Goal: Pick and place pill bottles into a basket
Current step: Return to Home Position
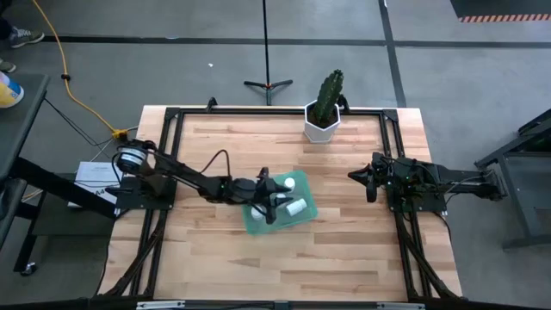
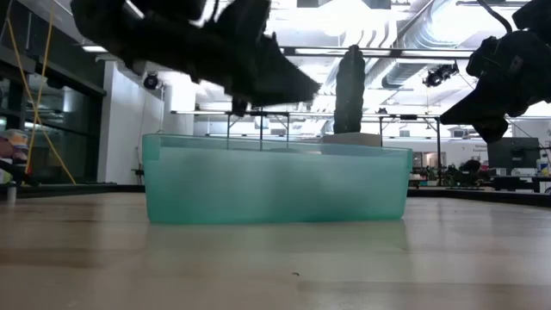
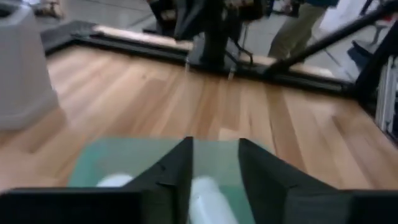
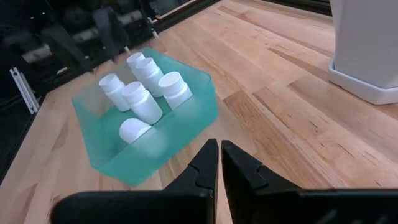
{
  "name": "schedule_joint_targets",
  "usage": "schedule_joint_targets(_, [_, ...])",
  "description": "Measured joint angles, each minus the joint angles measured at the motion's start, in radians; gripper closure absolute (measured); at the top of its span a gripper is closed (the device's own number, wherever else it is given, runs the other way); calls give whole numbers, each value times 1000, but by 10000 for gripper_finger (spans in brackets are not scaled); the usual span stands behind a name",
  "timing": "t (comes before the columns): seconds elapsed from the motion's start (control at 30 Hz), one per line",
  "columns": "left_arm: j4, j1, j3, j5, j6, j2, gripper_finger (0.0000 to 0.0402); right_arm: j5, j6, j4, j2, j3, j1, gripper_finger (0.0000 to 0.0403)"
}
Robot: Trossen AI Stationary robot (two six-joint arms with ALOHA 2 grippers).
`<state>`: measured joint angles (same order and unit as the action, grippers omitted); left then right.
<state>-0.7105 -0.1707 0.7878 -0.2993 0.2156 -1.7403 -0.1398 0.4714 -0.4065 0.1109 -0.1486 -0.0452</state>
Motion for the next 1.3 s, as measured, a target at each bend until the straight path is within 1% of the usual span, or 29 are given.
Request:
schedule_joint_targets(0.07, [21, 1, -9, -20, -2, 43, 274, 0, 0, 0, 0, 0, 0, 391])
schedule_joint_targets(0.13, [52, 13, -39, -30, 0, 101, 321, -1, 0, 0, 0, 0, 0, 391])
schedule_joint_targets(0.2, [62, 16, -100, -37, 3, 173, 370, -5, 0, 1, 0, 0, 0, 391])
schedule_joint_targets(0.23, [62, 16, -138, -44, -1, 215, 379, -7, -1, 3, 0, 0, 0, 391])
schedule_joint_targets(0.3, [61, 12, -222, -72, 5, 318, 376, -8, -4, 4, 0, 0, 0, 391])
schedule_joint_targets(0.4, [61, -3, -360, -162, 38, 499, 351, -8, -5, 6, 0, 0, 0, 391])
schedule_joint_targets(0.43, [64, -8, -403, -189, 33, 560, 349, -8, -5, 7, 0, 0, 0, 391])
schedule_joint_targets(0.47, [69, -15, -442, -200, 14, 623, 353, -8, -4, 7, 0, 0, 0, 391])
schedule_joint_targets(0.53, [73, -26, -497, -187, -43, 740, 376, -9, -5, 7, 0, 0, 0, 391])
schedule_joint_targets(0.6, [131, -28, -535, -172, -86, 854, 381, -12, -7, 8, 0, 0, 0, 391])
schedule_joint_targets(0.7, [299, -26, -545, -172, -88, 1009, 374, -18, -16, 16, 0, 0, 0, 391])
schedule_joint_targets(0.83, [497, -26, -545, -186, -114, 1178, 380, -15, -105, 85, 0, 0, 0, 391])
schedule_joint_targets(0.97, [638, -25, -545, -175, -90, 1318, 380, -7, -207, 193, 0, 0, 0, 393])
schedule_joint_targets(1.1, [784, -16, -545, -173, -58, 1422, 380, 8, -266, 242, 0, 0, 0, 401])
schedule_joint_targets(1.23, [803, 34, -545, -86, -53, 1475, 380, 23, -301, 288, 0, 0, 0, 401])
schedule_joint_targets(1.3, [771, 70, -566, -64, -47, 1479, 380, 40, -320, 317, 0, 0, 0, 402])
